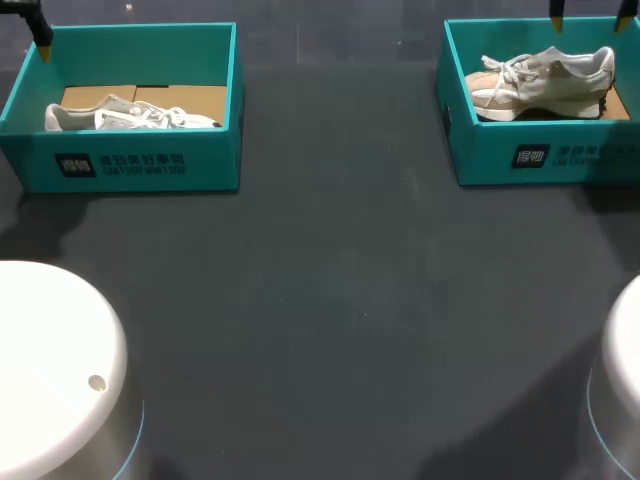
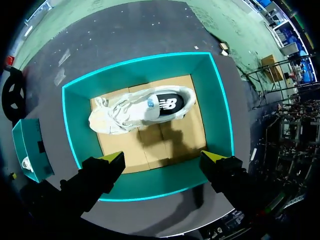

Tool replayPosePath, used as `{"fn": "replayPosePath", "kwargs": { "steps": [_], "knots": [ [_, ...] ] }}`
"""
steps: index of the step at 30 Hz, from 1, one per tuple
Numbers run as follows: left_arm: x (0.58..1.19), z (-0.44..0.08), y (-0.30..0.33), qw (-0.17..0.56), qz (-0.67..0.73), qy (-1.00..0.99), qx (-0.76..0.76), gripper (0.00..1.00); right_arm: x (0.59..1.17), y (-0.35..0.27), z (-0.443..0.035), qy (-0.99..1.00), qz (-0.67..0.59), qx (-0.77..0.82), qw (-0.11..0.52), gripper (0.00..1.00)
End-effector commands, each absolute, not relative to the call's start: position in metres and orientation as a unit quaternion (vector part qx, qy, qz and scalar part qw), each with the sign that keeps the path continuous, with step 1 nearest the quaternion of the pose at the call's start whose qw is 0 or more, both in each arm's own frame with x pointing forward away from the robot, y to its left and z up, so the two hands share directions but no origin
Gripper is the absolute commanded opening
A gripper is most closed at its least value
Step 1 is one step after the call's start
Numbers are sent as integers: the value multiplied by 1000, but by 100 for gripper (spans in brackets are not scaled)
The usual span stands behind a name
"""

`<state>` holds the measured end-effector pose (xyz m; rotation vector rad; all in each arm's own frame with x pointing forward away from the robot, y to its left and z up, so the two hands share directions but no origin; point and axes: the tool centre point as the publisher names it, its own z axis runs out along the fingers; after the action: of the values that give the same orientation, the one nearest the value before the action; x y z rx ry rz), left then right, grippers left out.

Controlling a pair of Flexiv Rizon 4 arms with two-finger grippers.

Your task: Take the shoe out of the shoebox, open the shoe tongue, remove and reinsert the insole, then place the shoe into the shoebox

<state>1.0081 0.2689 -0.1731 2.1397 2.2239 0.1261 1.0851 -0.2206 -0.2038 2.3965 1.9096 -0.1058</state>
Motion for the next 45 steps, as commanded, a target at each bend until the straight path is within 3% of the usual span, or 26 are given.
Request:
{"fn": "replayPosePath", "kwargs": {
  "steps": [1, 10, 18, 30, 45],
  "knots": [
    [1007, -173, 269, 27, 42, 719, 693, 100, 1093, -225, -204, 619, -74, 782, -25, 100],
    [1007, -173, 269, 27, 42, 719, 693, 100, 1108, -241, -221, 608, -68, 790, -24, 100],
    [1007, -173, 269, 27, 42, 719, 693, 100, 1134, -284, -259, 612, -18, 787, -74, 100],
    [1007, -173, 269, 27, 42, 719, 693, 100, 1134, -288, -258, 611, -14, 788, -78, 100],
    [1007, -173, 269, 27, 42, 719, 693, 100, 1139, -300, -285, 616, 56, 785, -21, 100]
  ]
}}
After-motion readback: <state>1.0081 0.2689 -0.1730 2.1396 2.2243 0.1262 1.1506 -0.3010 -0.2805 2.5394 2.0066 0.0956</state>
